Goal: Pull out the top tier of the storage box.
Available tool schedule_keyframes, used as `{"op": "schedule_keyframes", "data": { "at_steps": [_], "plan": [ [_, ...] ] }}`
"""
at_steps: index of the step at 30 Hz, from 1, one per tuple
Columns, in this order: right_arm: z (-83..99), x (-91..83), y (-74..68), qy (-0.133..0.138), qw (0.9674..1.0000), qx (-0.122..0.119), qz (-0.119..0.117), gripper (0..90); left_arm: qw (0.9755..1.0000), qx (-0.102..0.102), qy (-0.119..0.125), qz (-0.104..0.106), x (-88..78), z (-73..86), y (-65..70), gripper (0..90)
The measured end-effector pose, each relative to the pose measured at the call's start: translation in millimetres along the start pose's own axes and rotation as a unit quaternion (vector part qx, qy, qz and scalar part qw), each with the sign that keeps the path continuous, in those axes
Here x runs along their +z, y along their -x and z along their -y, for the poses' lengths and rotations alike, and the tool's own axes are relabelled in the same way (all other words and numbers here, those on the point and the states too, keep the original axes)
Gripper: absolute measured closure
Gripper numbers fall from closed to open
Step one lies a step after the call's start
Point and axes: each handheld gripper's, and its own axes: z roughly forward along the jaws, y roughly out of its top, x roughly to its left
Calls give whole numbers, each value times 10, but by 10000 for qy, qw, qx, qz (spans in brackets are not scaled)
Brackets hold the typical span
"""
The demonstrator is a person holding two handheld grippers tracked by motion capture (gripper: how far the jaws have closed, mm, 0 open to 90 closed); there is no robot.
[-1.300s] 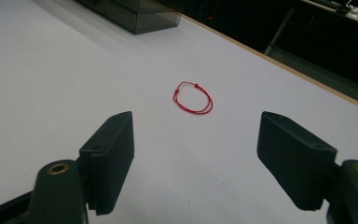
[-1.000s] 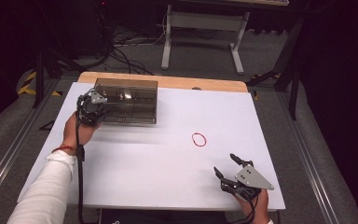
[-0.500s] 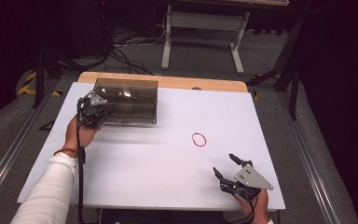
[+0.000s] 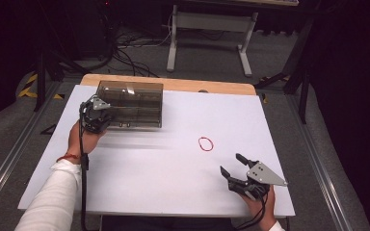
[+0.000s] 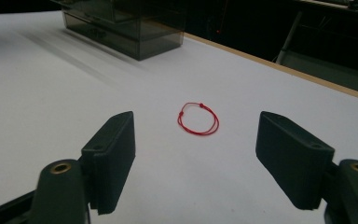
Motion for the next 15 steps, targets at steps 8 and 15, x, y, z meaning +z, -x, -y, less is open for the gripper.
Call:
{"op": "schedule_keyframes", "data": {
  "at_steps": [8,15],
  "plan": [
    [-18,80,14,-116,9999,-107,42,292,9999,106,26,32,-17,12,-9,895],
    [6,95,-9,-237,9996,-166,0,292,9999,78,98,58,-39,51,0,894]
  ]
}}
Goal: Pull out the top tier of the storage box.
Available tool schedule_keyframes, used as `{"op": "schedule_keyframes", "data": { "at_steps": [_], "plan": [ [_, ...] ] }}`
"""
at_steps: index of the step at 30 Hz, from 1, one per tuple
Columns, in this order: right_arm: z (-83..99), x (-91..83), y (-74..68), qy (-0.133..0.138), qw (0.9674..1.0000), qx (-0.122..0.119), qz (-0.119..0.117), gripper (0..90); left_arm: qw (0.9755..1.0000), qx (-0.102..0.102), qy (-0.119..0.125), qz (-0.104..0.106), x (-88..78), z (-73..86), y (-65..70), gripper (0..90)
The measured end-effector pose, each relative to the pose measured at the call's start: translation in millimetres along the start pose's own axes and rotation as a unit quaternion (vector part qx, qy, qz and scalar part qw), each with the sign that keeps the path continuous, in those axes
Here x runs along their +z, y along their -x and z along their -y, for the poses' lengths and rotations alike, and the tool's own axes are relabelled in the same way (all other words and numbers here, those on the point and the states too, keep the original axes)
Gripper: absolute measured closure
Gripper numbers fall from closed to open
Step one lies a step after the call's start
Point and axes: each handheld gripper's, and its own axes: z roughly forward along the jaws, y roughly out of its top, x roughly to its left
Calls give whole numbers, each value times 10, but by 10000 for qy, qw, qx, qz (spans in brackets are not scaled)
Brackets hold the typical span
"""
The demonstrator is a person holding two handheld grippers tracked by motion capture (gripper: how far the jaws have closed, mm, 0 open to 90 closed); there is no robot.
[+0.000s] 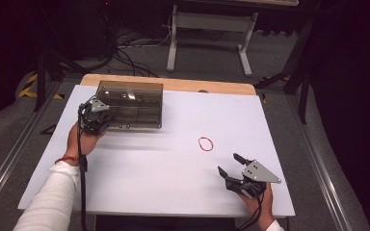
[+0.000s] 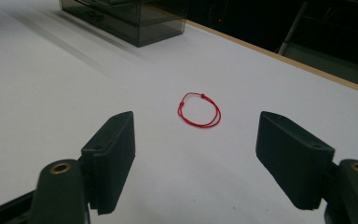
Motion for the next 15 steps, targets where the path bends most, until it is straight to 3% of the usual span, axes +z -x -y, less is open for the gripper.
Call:
{"op": "schedule_keyframes", "data": {
  "at_steps": [15],
  "plan": [
    [-23,-55,-88,53,9997,-252,38,293,9998,112,-115,-117,-64,31,89,889]
  ]
}}
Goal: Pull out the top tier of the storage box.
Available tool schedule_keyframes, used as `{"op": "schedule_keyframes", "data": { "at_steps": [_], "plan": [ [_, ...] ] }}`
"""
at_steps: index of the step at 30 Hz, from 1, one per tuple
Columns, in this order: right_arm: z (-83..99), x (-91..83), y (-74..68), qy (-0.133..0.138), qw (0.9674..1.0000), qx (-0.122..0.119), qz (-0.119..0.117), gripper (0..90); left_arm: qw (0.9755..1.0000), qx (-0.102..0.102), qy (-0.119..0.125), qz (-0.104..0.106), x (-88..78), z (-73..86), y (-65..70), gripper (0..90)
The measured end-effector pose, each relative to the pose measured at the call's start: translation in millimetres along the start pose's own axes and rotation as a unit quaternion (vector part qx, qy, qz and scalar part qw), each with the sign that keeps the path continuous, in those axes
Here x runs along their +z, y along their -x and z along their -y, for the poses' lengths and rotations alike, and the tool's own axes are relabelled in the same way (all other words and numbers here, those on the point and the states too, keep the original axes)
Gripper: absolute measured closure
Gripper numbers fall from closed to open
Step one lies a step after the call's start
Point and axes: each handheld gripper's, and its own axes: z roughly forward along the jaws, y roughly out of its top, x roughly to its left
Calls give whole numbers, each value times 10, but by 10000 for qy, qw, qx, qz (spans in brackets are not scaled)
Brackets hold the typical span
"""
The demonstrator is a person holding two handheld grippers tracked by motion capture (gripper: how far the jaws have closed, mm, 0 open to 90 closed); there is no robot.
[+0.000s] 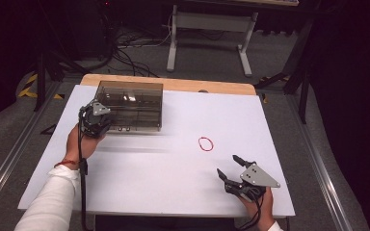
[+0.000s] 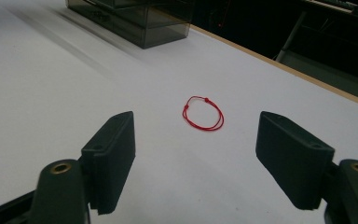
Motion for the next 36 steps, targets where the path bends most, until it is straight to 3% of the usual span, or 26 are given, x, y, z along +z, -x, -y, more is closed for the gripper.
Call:
{"op": "schedule_keyframes", "data": {
  "at_steps": [4,6,8,13,23,26,28,36],
  "plan": [
    [7,6,6,-23,10000,18,-13,293,10000,-46,46,14,-6,13,3,876],
    [10,8,12,-32,10000,36,-14,293,9999,103,20,-71,-25,7,0,857],
    [13,2,31,-20,10000,91,8,292,9998,139,156,-71,-58,8,-11,795],
    [13,-16,45,-8,10000,96,13,292,9976,148,669,-68,-207,12,-1,799],
    [-3,16,3,-52,10000,-56,0,292,9943,511,940,5,-266,86,174,742],
    [-6,8,-7,-60,9999,-110,6,292,9946,482,917,75,-235,85,180,703],
    [-6,3,-10,-75,9999,-117,-1,293,9940,304,1002,302,-214,78,188,693],
    [-4,-8,-32,-102,9996,-269,-44,293,9920,445,1054,541,-154,-18,334,676]
  ]
}}
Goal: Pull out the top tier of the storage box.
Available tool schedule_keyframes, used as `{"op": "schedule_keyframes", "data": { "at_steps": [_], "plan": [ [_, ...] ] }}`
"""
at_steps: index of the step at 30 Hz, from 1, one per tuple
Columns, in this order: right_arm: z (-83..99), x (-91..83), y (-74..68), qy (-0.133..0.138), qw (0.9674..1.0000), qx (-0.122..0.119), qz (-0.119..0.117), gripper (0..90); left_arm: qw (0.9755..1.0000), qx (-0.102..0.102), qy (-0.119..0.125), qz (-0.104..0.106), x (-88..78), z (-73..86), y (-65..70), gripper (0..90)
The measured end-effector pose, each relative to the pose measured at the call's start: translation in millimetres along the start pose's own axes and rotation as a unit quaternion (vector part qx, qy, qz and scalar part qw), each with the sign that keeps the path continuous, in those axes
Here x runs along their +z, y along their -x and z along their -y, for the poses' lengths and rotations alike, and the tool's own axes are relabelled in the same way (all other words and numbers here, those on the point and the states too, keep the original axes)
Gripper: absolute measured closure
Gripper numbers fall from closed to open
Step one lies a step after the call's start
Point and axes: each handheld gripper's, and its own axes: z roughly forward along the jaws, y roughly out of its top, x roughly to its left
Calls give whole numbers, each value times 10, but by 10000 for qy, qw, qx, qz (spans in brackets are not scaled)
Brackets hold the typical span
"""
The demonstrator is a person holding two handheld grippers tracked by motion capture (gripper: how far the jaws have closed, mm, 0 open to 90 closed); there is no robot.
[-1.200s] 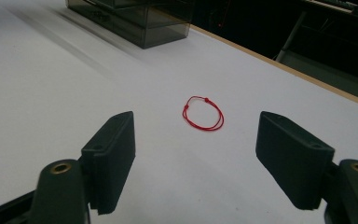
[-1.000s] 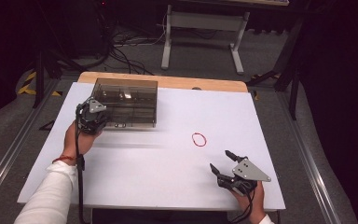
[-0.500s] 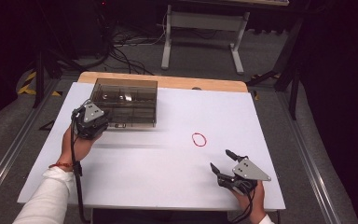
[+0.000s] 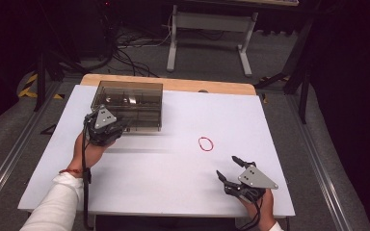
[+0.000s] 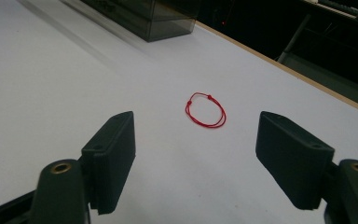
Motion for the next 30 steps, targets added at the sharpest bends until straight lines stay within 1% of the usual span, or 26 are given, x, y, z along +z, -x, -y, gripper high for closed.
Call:
{"op": "schedule_keyframes", "data": {
  "at_steps": [1,2,5,6,7,8,9,10,11,12,14,16,17,18,19,20,21,24,25,27,30],
  "plan": [
    [0,0,-1,0,10000,-12,-11,293,10000,36,-22,22,9,-11,1,674],
    [0,0,-4,-5,10000,-19,-22,293,10000,0,-23,81,19,-21,10,674],
    [-3,-1,-10,-8,10000,-45,-36,293,9999,35,-40,136,33,-49,30,655],
    [-3,0,-10,-9,10000,-56,-40,293,9999,66,-52,119,40,-58,36,659],
    [-2,1,-11,-12,10000,-56,-47,293,9998,121,-130,36,53,-72,36,670],
    [-2,2,-13,-17,10000,-45,-57,293,9998,83,-176,-10,71,-79,31,691],
    [-1,4,-14,-21,10000,-46,-71,293,9998,48,-214,-1,88,-82,18,711],
    [-1,5,-17,-25,9999,-53,-82,293,9995,-24,-306,57,116,-84,0,758],
    [-1,8,-19,-36,9999,-66,-83,293,9991,-78,-412,42,155,-87,-20,785],
    [-1,8,-24,-45,9999,-76,-91,293,9988,-83,-482,23,177,-90,-36,806],
    [-3,9,-27,-46,9999,-77,-104,294,9977,-223,-616,158,230,-99,-75,852],
    [-3,8,-30,-51,9999,-103,-105,296,9971,-231,-702,202,259,-108,-93,862],
    [-3,7,-30,-48,9999,-109,-98,296,9963,-258,-772,264,277,-112,-104,879],
    [-2,3,-26,-34,9999,-110,-87,297,9960,-271,-805,276,290,-115,-112,894],
    [-1,1,-22,-33,9999,-108,-73,297,9952,-269,-897,294,309,-118,-120,894],
    [1,-2,-15,-35,9999,-106,-64,296,9941,-256,-979,385,328,-115,-126,894],
    [4,-5,-11,-42,9999,-86,-67,297,9937,-266,-995,431,331,-121,-135,895],
    [4,-14,-7,-35,9999,-96,-58,297,9927,-211,-1101,435,331,-141,-133,895],
    [3,-17,-8,-32,9999,-104,-58,298,9926,-172,-1121,433,329,-143,-135,895],
    [-2,-22,-11,-25,9999,-125,-49,297,9925,-189,-1122,442,322,-137,-132,895],
    [-3,-22,-10,-31,9999,-113,-47,297,9923,-145,-1138,458,310,-132,-139,896]
  ]
}}
